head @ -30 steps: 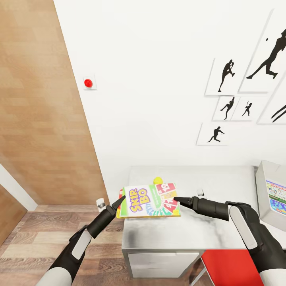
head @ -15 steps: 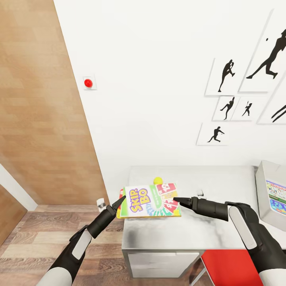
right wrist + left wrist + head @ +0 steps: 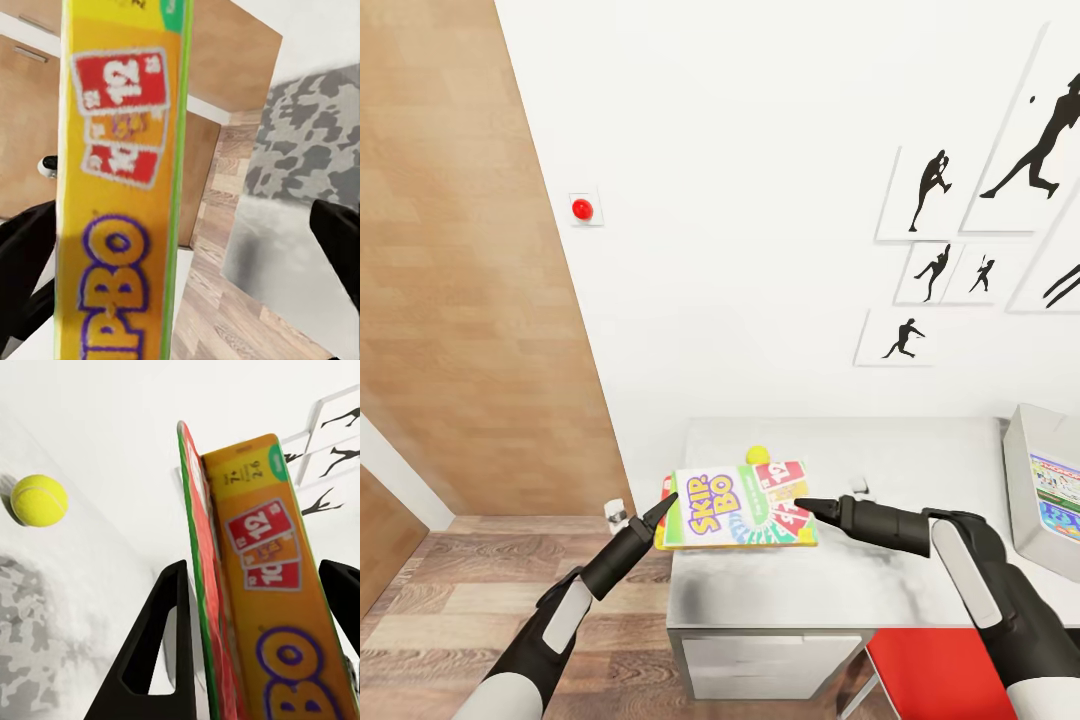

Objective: Put all the toys in the child's room - the three board games (two on the bed and one on the table), the two jigsaw puzzles on the table, and the tennis ball on the table - inside the toy box on the table in the child's room.

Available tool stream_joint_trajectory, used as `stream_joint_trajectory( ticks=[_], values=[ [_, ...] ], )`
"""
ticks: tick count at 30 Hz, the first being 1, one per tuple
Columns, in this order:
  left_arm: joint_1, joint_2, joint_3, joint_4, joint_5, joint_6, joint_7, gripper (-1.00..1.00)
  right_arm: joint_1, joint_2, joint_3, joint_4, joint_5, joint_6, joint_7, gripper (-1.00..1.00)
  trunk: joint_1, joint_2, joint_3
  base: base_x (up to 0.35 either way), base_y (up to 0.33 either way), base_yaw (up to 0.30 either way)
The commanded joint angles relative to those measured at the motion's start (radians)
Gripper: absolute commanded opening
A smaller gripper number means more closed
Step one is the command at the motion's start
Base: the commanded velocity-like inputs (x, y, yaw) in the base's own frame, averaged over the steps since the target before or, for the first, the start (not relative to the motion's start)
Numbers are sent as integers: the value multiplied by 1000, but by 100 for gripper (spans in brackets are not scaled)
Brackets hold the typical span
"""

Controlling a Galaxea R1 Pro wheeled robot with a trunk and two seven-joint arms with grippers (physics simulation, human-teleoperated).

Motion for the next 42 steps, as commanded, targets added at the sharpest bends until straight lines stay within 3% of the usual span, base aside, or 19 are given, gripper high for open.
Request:
stream_joint_trajectory(
  ticks=[1, 36, 37, 42],
  values=[
    [-1, -1, 4, 0, 0, 10, -3, -100, -1, 1, -1, 0, 5, 4, 6, -100, 1, -2, -2, 0, 0, 0],
    [-1, -1, 4, 0, 0, 12, -4, -100, -1, 8, -2, 0, 5, 4, 8, -100, 1, -2, -2, 0, 0, 0],
    [-1, -1, 4, 0, 0, 12, -5, 100, -1, 8, -2, 0, 5, 4, 8, -100, 1, -2, -2, 0, 0, 0],
    [-1, 0, 4, 0, 0, 12, -8, 100, -1, 8, -2, 0, 5, 4, 8, -100, 1, -2, -2, 0, 0, 0]
  ],
)
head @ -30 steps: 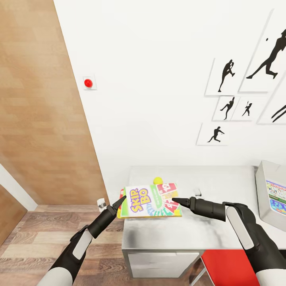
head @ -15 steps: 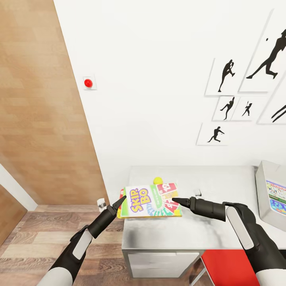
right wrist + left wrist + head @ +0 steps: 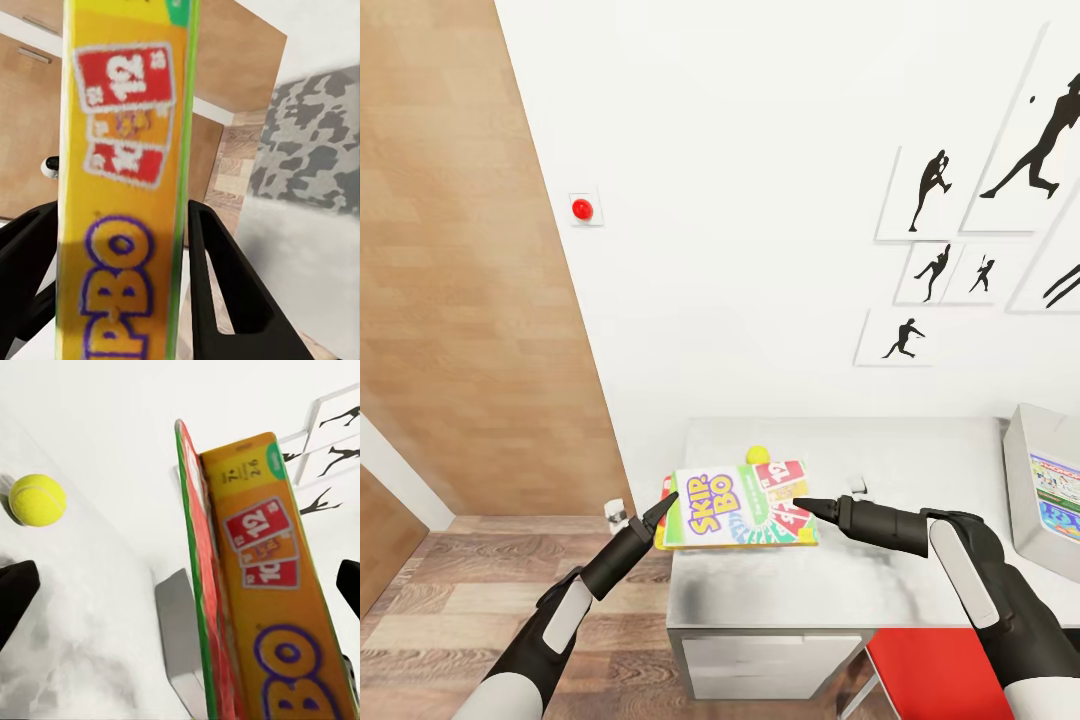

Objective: Put all the toys in the child's room - the three board games (two on the bed and one on the table), the two jigsaw puzzles on the table, and the tennis ball on the table - inside the toy box on the table in the child's room.

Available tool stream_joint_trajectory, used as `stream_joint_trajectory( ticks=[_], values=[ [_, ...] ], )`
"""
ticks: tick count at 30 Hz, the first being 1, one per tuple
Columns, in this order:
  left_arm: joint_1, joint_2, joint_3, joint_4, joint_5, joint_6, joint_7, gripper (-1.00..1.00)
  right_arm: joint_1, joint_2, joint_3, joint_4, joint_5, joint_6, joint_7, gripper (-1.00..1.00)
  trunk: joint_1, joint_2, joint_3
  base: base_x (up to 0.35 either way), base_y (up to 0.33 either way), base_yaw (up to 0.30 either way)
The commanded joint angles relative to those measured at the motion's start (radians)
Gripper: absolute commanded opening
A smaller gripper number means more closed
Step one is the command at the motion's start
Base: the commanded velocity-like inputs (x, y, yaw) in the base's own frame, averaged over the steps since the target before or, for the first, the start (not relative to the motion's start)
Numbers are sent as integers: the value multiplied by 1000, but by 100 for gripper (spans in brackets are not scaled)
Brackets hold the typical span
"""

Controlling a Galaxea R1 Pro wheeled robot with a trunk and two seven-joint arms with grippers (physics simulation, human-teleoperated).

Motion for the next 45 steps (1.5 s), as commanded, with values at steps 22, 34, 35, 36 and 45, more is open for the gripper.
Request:
stream_joint_trajectory(
  ticks=[22, 34, 35, 36, 45],
  values=[
    [3, 1, 7, 1, 0, 15, -3, 100, 0, -3, -12, -39, 2, 4, 6, -100, 1, -2, -2, 0, 0, 0],
    [5, 2, 7, 1, -1, 16, 0, 100, -1, -15, -81, -62, 0, 4, 5, -100, 1, -2, -2, 0, 0, 0],
    [5, 2, 7, 1, -1, 16, 1, 100, -1, -15, -92, -63, 1, 4, 5, -100, 1, -2, -2, 0, 0, 0],
    [5, 2, 7, 1, -1, 16, 1, 100, -1, -15, -92, -63, 1, 4, 5, -100, 1, -2, -2, 0, 0, 0],
    [6, 3, 7, 1, -2, 16, 1, 100, -11, -21, -216, -65, 1, 4, 0, -100, 1, -2, -2, 0, 0, 0]
  ],
)
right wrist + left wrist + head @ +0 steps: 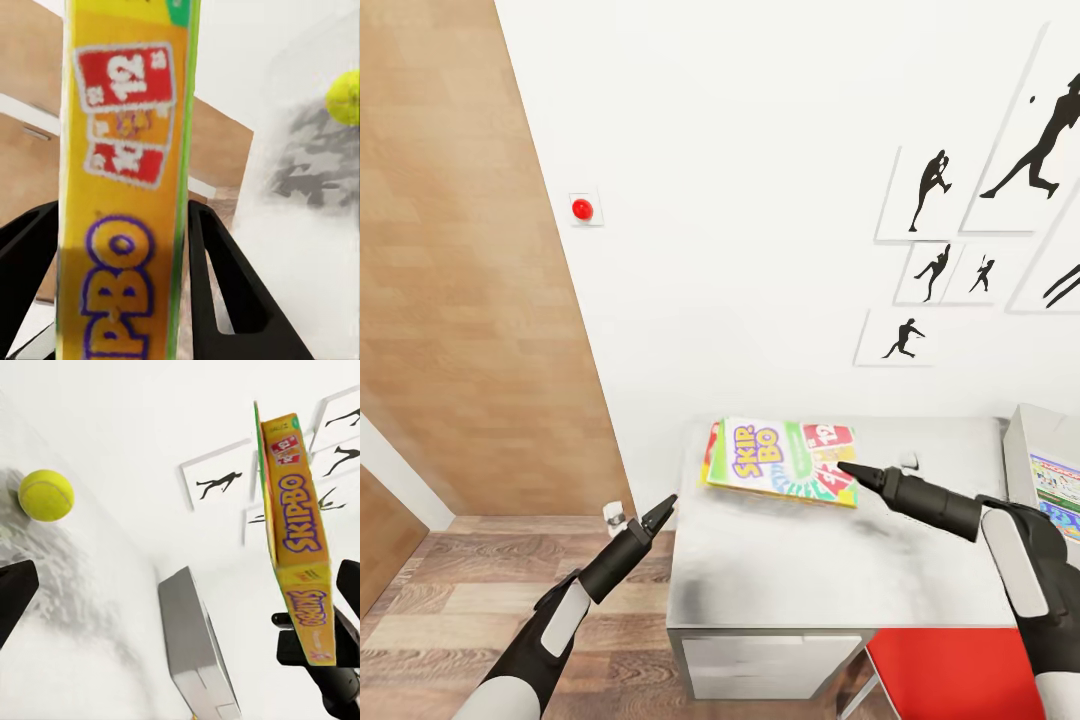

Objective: Put all the toys in the child's room - the three board games (two on the bed and one on the table), the two jigsaw puzzles on the table, and the tennis ball on the table - inside the toy box on the table in the child's room.

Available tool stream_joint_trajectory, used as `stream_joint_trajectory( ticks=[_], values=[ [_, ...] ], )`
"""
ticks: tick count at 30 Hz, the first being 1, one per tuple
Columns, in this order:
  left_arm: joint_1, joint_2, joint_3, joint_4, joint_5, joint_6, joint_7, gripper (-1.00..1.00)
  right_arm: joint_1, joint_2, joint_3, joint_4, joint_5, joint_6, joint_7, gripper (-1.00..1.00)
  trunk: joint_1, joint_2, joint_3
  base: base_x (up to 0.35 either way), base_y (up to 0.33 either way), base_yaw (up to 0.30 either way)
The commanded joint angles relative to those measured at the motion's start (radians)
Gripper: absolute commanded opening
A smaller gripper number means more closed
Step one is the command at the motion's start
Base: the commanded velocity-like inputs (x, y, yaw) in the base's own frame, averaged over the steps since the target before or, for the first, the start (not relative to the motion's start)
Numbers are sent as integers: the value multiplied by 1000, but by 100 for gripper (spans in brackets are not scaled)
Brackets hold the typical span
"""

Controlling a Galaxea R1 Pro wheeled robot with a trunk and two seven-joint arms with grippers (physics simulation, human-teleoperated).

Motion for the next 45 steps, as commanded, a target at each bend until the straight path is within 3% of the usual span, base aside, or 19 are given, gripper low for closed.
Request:
stream_joint_trajectory(
  ticks=[1, 2, 5, 6, 9, 10, 13, 14, 18, 19, 21, 29, 45],
  values=[
    [-1, -1, 4, 0, 0, 10, -4, 100, -2, -3, -24, 0, 4, 6, 0, -100, 1, -2, -2, 0, 0, 0],
    [-1, -1, 4, 0, 0, 10, -4, 100, -2, -3, -24, 0, 4, 6, 0, -100, 1, -2, -2, 0, 0, 0],
    [-1, 0, 4, 0, 0, 10, -4, 100, -5, -26, -99, 1, 4, 6, -37, -100, 1, -2, -2, 0, 0, 0],
    [-1, 0, 4, 0, 0, 10, -4, 100, -5, -26, -99, 1, 4, 6, -37, -100, 1, -2, -2, 0, 0, 0],
    [0, 0, 5, 1, 0, 10, -4, 100, -7, -56, -180, 0, 1, 6, -88, -100, 1, -2, -2, 0, 0, 0],
    [0, 0, 5, 1, 0, 10, -4, 100, -7, -56, -180, 0, 1, 6, -88, -100, 1, -2, -2, 0, 0, 0],
    [0, 0, 4, 2, 0, 10, -3, 100, -8, -78, -276, -3, -1, 6, -122, -100, 1, -2, -2, 0, 0, 0],
    [0, 0, 4, 2, 0, 10, -3, 100, -8, -78, -276, -3, -1, 6, -122, -100, 1, -2, -2, 0, 0, 0],
    [0, 0, 4, 3, -1, 9, -1, 100, -10, -92, -413, -5, -2, 6, -146, -100, 1, -2, -2, 0, 0, 0],
    [0, 0, 4, 3, -1, 9, -1, 100, -10, -92, -413, -5, -2, 6, -146, -100, 1, -2, -2, 0, 0, 0],
    [0, 0, 4, 4, -1, 9, -1, 100, -17, -95, -461, -5, -2, 6, -159, -100, 1, -2, -2, 0, 0, 0],
    [0, -1, 3, 4, -4, 10, 0, 100, -37, -99, -526, -25, -3, 6, -218, -100, 1, -2, -1, 0, 0, -61],
    [0, -2, 3, 5, -10, 12, 0, 100, -44, -93, -549, -47, -6, 6, -263, -100, 1, -2, 11, 0, 0, -212]
  ],
)
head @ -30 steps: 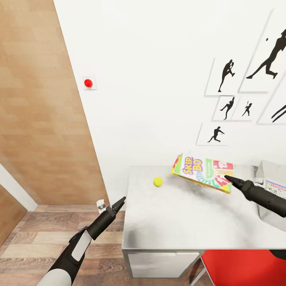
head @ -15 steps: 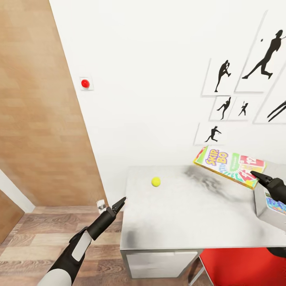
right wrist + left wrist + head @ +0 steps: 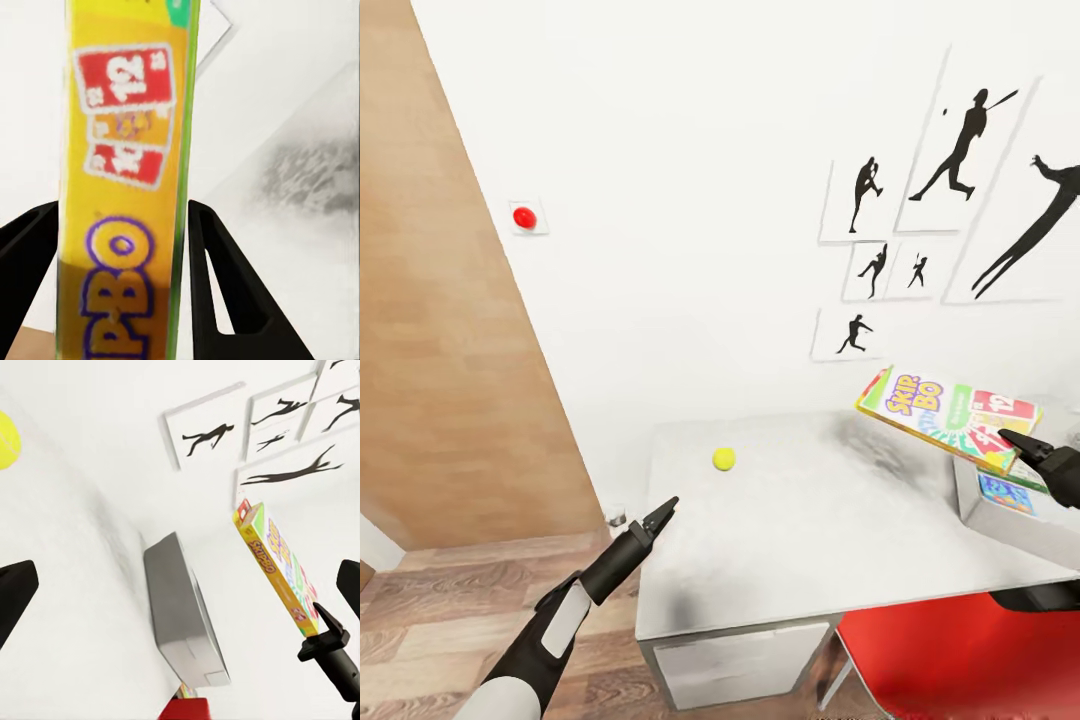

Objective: Put all the toys in the child's room - the three board games (two on the bed and one on the table), the two jigsaw puzzles on the table, and the tennis ball on the table - inside the toy box on the table in the child's room.

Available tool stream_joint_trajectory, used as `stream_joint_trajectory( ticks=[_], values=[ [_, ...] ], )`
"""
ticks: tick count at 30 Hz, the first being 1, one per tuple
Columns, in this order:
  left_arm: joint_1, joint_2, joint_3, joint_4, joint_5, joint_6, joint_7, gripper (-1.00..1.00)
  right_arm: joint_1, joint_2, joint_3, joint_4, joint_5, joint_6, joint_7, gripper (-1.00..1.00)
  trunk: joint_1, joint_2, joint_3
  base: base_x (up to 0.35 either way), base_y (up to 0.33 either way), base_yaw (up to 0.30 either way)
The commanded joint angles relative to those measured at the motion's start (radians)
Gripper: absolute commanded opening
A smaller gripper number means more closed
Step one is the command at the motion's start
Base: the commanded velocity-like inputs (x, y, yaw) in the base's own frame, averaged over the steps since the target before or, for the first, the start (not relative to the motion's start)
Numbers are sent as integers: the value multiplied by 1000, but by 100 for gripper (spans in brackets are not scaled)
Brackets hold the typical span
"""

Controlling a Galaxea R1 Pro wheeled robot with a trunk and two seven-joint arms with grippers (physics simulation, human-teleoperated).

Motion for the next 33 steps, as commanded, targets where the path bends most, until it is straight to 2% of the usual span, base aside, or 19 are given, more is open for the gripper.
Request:
stream_joint_trajectory(
  ticks=[1, 11, 17, 21, 24, 25, 28, 29, 31, 32, 33],
  values=[
    [-1, -1, 4, 0, 0, 10, -3, 100, -2, 1, -2, 0, 3, 6, 7, -100, 1, -2, -1, 0, 0, -244],
    [-6, -3, 2, -3, -1, 12, 3, 100, 0, 5, -3, -4, 4, 6, 4, -100, 1, -2, 7, 0, 0, -234],
    [-25, -6, 1, -11, 0, 25, 5, 100, -2, 15, -1, -5, 4, 6, 3, -100, 1, -2, 9, 0, 0, -100],
    [-50, -9, 1, -14, -1, 45, 17, 100, -25, 21, 3, 1, 4, 6, -13, -100, 1, -2, 10, 0, 0, -41],
    [-75, -15, 0, -16, -1, 65, 43, 100, -104, 27, 1, 9, 4, 6, -86, -100, 1, -2, 10, 0, 0, -21],
    [-75, -15, 0, -16, -1, 65, 43, 100, -104, 27, 1, 9, 4, 6, -86, -100, 1, -2, 10, 0, 0, -17],
    [-99, -19, 0, -19, -1, 85, 60, 100, -205, 29, -1, 40, 2, 6, -215, -100, 1, -2, 10, 0, 0, -11],
    [-99, -19, 0, -19, -1, 85, 60, 100, -205, 29, -1, 40, 2, 6, -215, -100, 1, -2, 10, 0, 0, -9],
    [-109, -21, 1, -22, -1, 94, 68, 100, -273, 30, -1, 86, 0, 6, -311, -100, 1, -2, 10, 0, 0, -6],
    [-109, -21, 1, -22, -1, 94, 68, 100, -273, 30, -1, 86, 0, 6, -311, -100, 1, -2, 10, 0, 0, -5],
    [-112, -22, 1, -23, -1, 98, 72, 100, -307, 31, -2, 111, -1, 6, -354, -100, 1, -2, 10, 0, 0, -4]
  ],
)
